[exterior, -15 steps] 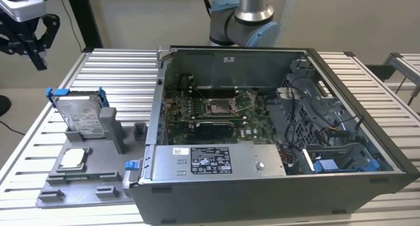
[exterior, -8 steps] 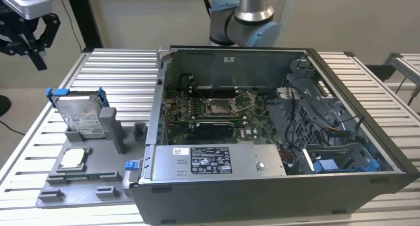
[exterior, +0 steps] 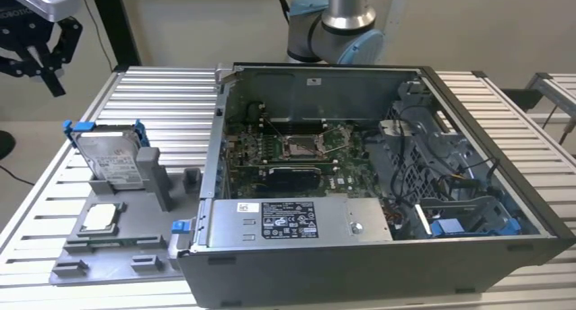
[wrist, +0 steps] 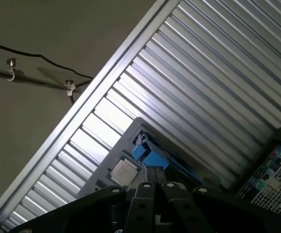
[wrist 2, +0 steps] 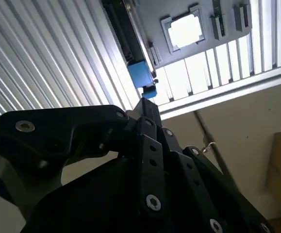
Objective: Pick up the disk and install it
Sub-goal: 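Pick up the disk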
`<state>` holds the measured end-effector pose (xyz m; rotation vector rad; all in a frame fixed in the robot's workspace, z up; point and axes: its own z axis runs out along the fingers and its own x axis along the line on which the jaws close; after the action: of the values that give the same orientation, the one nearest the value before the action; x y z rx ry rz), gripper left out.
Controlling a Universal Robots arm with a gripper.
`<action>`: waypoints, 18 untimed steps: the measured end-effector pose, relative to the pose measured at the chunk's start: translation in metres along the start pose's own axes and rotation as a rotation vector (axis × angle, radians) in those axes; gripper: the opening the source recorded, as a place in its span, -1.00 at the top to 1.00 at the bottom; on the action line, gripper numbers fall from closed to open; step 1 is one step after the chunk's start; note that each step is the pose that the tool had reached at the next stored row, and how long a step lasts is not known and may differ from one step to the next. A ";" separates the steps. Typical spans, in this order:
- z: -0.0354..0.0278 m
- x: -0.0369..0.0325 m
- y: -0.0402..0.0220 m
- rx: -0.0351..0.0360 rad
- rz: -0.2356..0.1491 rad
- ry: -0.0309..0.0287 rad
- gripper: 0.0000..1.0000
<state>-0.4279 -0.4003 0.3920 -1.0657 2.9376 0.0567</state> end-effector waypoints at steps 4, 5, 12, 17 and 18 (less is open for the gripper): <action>0.0000 0.0000 0.0001 -0.0002 -0.071 0.0001 1.00; -0.0001 0.0000 0.0001 -0.0004 -0.087 0.0002 1.00; 0.0000 0.0000 0.0001 -0.0026 -0.203 0.0021 1.00; 0.0000 0.0000 0.0000 -0.0048 -0.295 0.0041 1.00; 0.0000 0.0000 0.0001 -0.0053 -0.313 0.0046 1.00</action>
<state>-0.4280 -0.4002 0.3920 -1.5111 2.7360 0.0574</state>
